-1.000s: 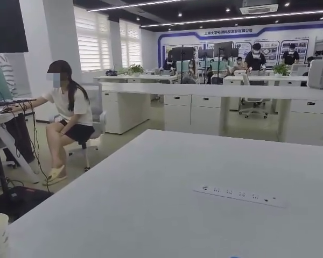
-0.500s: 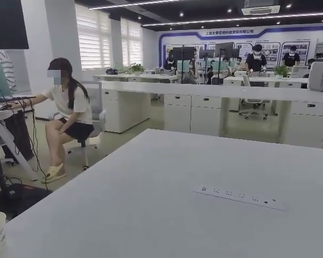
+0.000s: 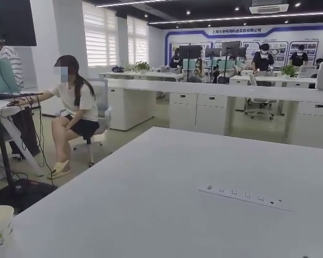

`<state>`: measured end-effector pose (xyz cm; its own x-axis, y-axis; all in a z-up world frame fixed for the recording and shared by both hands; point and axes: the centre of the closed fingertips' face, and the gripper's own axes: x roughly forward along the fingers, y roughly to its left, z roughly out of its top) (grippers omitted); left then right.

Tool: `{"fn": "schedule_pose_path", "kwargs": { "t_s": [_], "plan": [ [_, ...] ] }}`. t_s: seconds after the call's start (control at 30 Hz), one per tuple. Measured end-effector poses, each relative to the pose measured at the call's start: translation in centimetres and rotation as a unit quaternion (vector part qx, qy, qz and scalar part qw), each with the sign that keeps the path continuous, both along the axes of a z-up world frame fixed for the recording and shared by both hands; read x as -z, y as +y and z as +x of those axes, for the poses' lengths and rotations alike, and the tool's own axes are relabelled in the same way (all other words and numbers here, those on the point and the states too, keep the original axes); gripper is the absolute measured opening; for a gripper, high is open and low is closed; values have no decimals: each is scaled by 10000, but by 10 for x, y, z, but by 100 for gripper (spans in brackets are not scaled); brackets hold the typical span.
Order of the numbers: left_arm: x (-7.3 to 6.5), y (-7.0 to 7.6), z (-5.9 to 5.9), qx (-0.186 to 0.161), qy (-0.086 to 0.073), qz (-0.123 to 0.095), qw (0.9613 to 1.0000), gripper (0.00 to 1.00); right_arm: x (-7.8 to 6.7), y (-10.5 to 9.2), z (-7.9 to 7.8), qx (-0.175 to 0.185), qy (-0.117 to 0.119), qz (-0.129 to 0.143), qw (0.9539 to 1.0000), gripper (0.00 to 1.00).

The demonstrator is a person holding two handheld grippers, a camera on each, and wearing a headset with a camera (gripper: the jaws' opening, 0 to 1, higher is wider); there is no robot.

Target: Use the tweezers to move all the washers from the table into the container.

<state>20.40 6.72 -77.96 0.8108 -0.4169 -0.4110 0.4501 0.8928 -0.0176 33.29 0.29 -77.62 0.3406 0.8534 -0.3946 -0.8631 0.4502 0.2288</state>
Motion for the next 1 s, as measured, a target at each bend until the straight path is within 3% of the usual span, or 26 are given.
{"fn": "schedule_pose_path", "kwargs": {
  "t_s": [0.33,1.0],
  "plan": [
    [2,2,1,-21,-8,1,10000,68,17,7,12,-6,103,-173,9998,3],
    [2,2,3,-35,-41,19,10000,68,28,0,20,23,141,-356,9993,3]
  ]
}}
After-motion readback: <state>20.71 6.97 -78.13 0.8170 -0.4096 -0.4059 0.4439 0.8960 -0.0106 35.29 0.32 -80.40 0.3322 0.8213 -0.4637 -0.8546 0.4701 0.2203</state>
